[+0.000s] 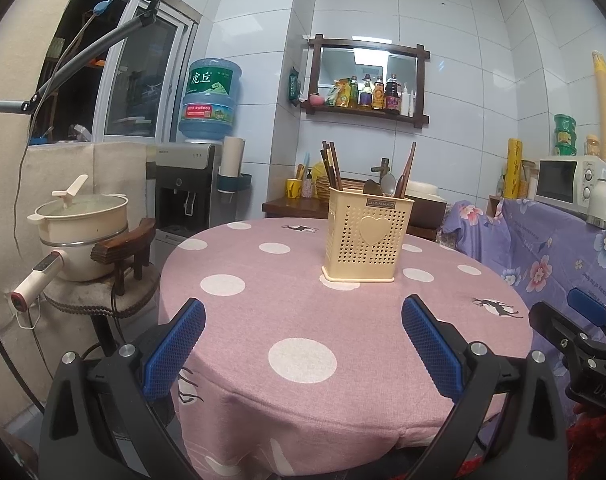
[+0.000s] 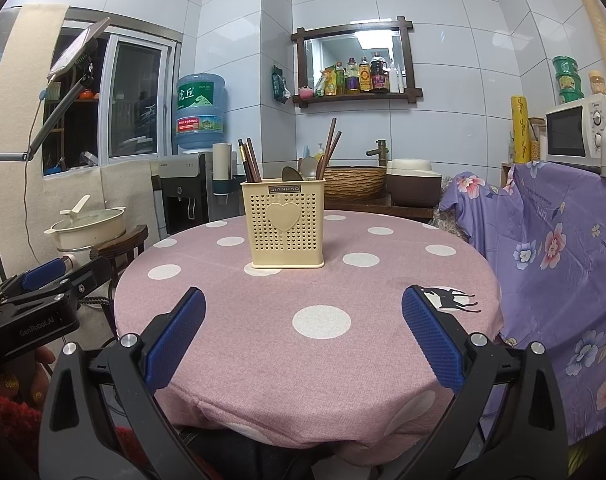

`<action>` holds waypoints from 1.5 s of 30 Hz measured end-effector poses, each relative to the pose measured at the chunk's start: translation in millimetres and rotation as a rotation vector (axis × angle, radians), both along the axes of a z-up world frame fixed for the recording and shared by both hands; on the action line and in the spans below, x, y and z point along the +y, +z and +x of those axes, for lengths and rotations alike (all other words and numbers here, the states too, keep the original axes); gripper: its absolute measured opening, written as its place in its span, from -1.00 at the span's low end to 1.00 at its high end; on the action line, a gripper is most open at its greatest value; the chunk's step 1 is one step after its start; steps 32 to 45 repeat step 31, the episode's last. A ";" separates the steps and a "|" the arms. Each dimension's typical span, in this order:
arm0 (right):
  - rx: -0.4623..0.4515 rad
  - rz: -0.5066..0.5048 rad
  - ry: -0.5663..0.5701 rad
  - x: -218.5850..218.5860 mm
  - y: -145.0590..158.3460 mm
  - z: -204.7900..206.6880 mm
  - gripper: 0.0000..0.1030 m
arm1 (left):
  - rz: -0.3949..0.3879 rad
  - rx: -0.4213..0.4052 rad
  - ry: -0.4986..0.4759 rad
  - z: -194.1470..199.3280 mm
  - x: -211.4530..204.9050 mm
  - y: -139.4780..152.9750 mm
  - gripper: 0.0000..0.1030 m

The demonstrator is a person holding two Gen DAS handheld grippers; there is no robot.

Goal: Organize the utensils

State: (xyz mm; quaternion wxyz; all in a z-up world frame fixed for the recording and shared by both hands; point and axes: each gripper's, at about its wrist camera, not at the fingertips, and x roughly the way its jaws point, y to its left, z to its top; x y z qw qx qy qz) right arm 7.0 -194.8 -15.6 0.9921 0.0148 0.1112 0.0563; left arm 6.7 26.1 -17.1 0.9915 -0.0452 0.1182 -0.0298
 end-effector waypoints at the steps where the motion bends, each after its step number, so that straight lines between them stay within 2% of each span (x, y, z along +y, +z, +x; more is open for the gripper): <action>1: 0.000 -0.001 0.000 0.5 -0.3 -0.1 0.89 | 0.006 0.001 0.001 -0.1 -0.2 0.0 0.89; 9: 0.002 -0.001 -0.001 1.4 -0.9 0.0 0.89 | 0.020 0.011 -0.031 0.8 -5.5 -1.7 0.89; 45: 0.010 -0.001 -0.003 0.8 -7.3 0.9 0.89 | 0.010 0.036 -0.023 4.5 -6.3 -2.7 0.89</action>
